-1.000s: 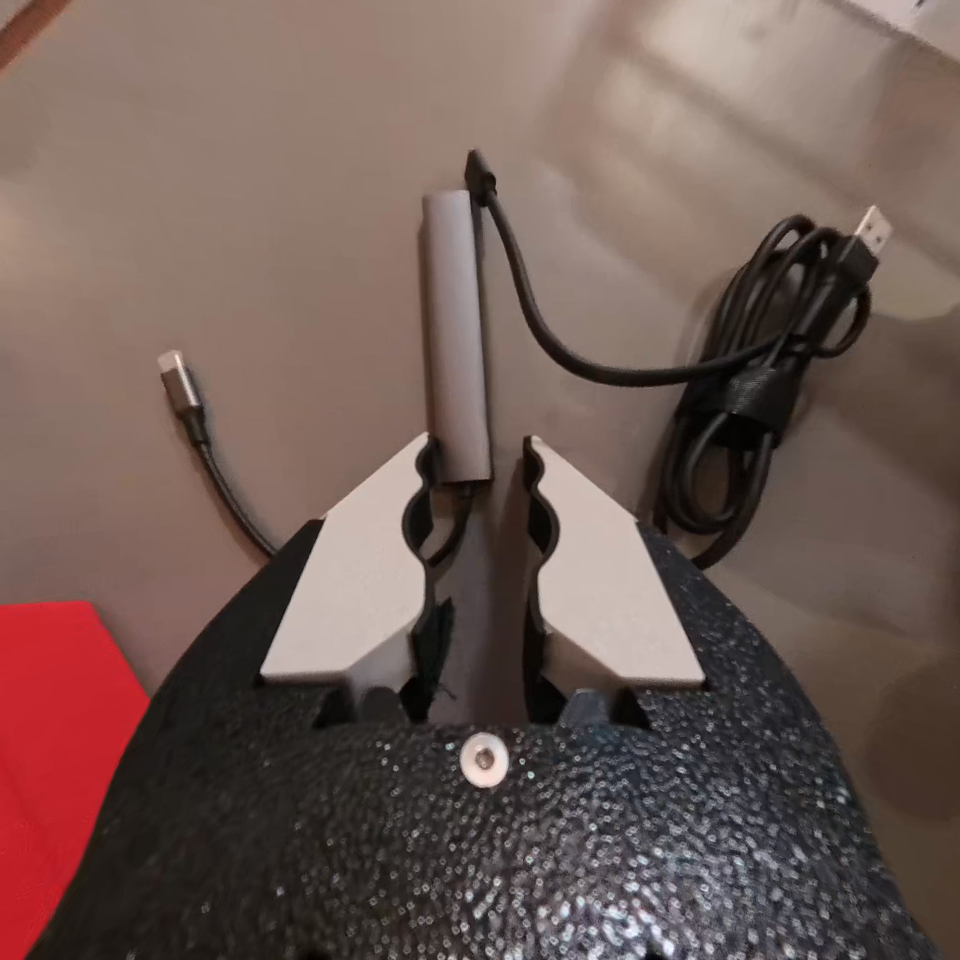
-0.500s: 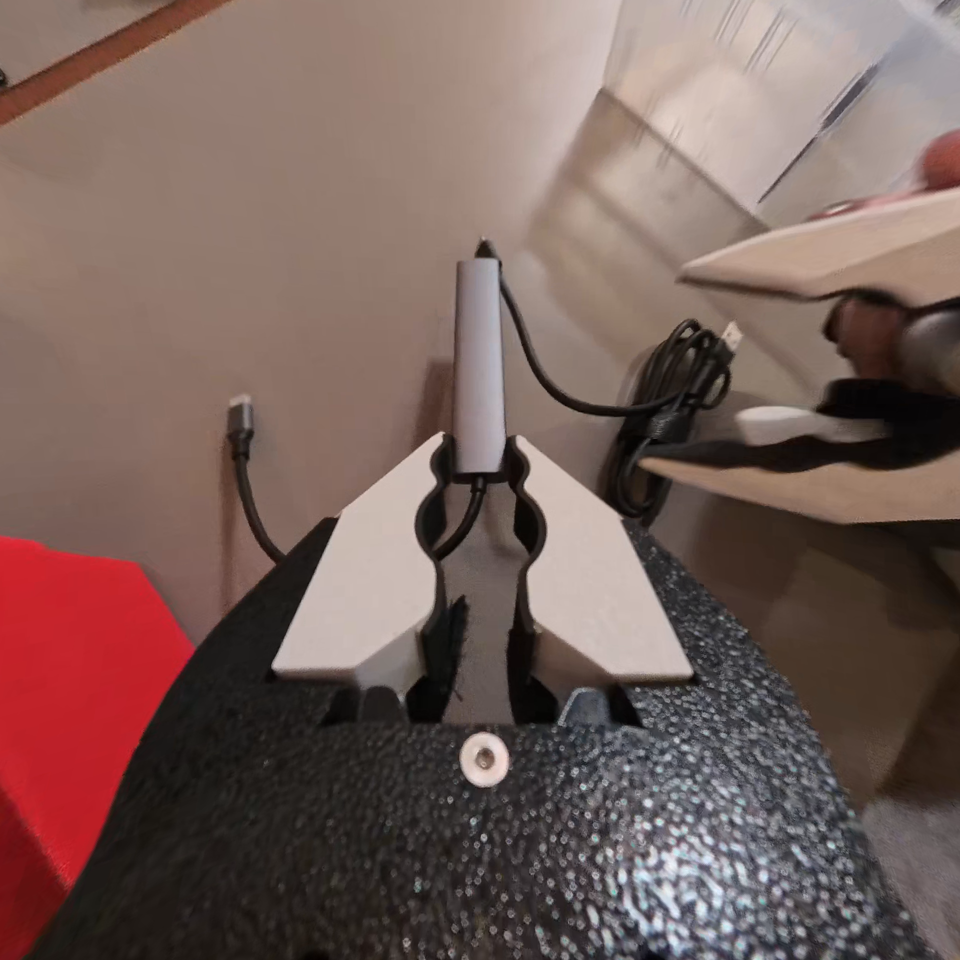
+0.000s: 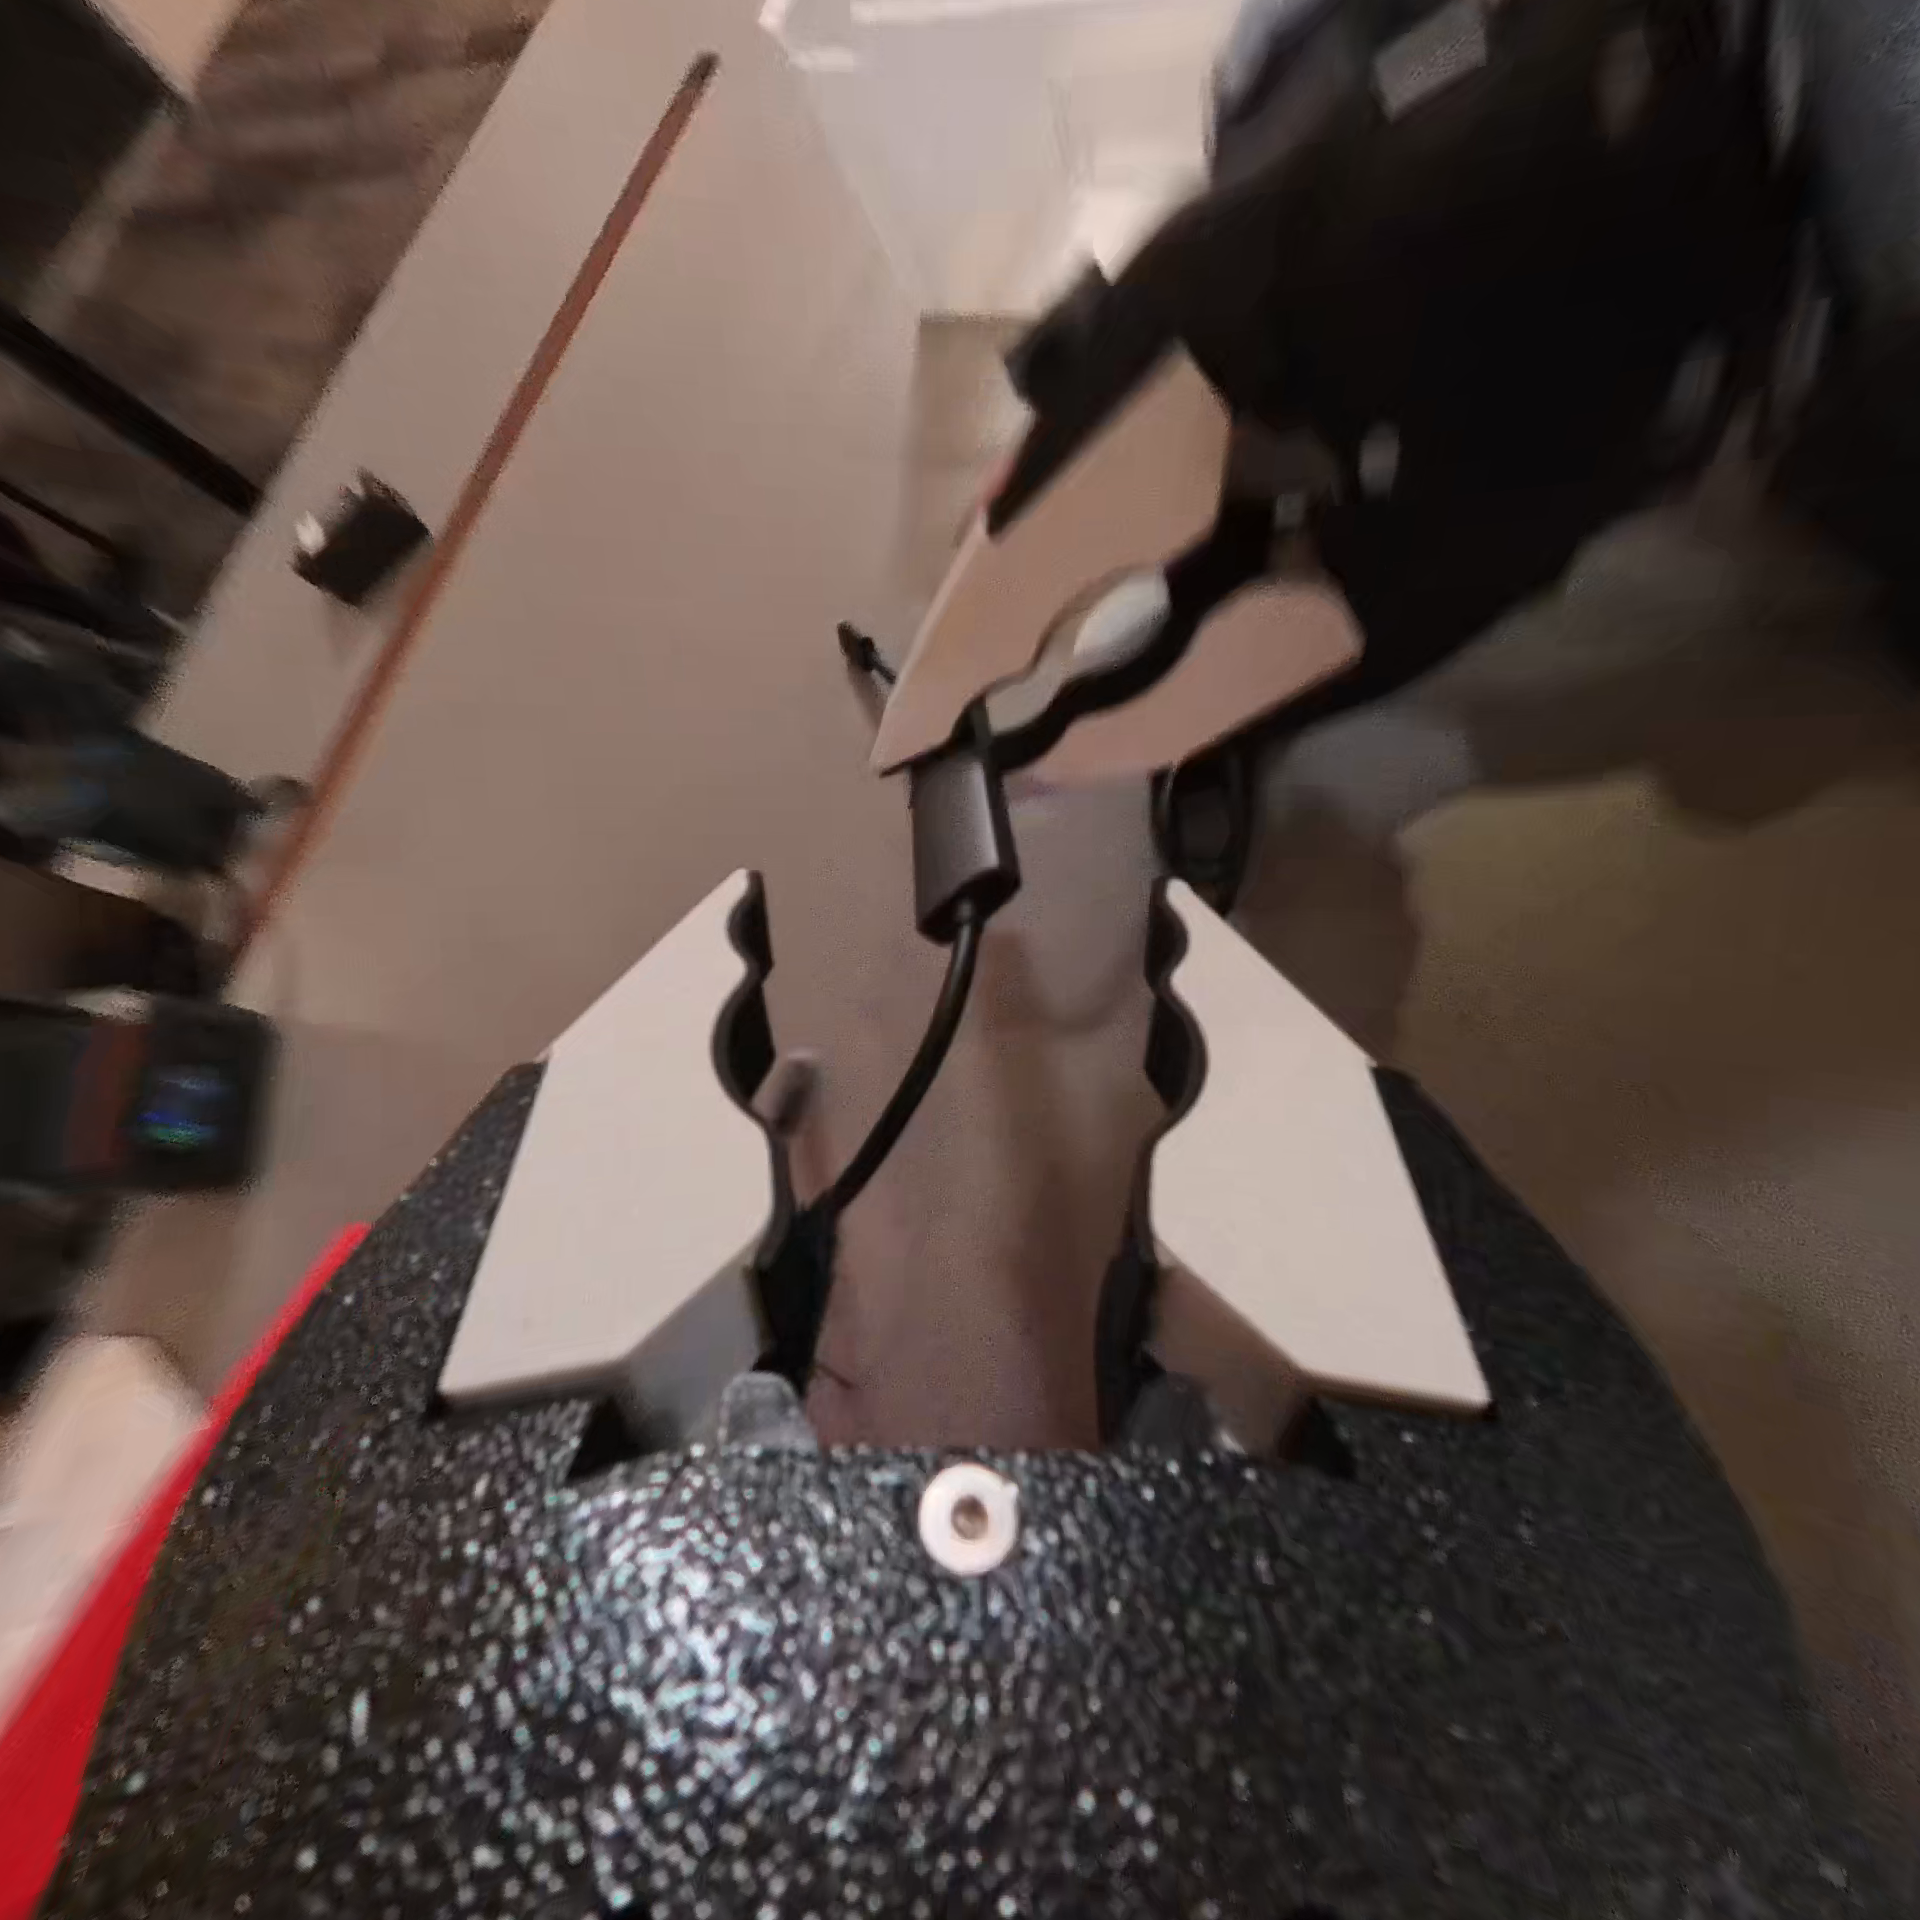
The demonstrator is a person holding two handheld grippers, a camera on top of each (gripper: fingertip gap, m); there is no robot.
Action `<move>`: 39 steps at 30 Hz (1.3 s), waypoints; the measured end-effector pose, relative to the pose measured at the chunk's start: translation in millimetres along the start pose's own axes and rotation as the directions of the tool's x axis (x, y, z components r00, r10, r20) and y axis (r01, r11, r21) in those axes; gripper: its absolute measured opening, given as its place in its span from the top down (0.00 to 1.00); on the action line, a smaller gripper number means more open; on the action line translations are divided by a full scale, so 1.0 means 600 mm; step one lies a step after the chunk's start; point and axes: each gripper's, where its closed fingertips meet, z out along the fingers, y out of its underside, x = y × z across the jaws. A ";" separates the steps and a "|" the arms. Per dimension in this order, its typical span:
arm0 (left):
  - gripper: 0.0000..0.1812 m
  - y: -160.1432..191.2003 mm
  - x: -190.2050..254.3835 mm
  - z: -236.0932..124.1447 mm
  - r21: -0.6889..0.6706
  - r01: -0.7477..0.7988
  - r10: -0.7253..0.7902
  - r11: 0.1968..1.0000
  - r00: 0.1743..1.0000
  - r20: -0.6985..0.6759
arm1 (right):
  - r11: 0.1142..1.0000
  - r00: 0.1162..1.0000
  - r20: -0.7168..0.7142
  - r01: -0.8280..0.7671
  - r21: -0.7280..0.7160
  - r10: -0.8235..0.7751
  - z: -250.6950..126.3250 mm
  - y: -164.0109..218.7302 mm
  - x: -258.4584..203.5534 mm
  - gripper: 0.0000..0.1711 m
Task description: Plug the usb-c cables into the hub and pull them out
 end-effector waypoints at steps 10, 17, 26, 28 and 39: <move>0.96 -0.023 0.037 0.000 0.051 -0.393 0.381 0.918 0.911 0.156 | 0.986 0.983 0.180 -0.072 0.148 0.045 -0.045 -0.044 -0.017 0.94; 0.96 0.015 -0.041 -0.056 -0.009 -0.139 0.129 0.990 0.888 0.441 | 0.628 0.627 -0.099 -0.778 -0.023 0.773 -0.063 0.090 0.082 0.80; 0.96 0.012 -0.051 -0.078 0.012 -0.168 0.132 0.986 0.814 0.565 | 0.136 0.169 -0.099 -0.951 -0.279 0.981 0.024 0.160 0.003 0.77; 0.96 0.013 -0.050 -0.077 0.001 -0.174 0.143 0.985 0.812 0.566 | 0.121 0.174 -0.138 -0.937 -0.329 0.975 0.038 0.175 -0.004 0.74; 0.96 0.014 -0.036 -0.076 0.002 -0.188 0.156 0.982 0.820 0.551 | 0.415 0.526 -0.143 -0.785 -0.460 0.838 0.063 0.185 -0.012 0.92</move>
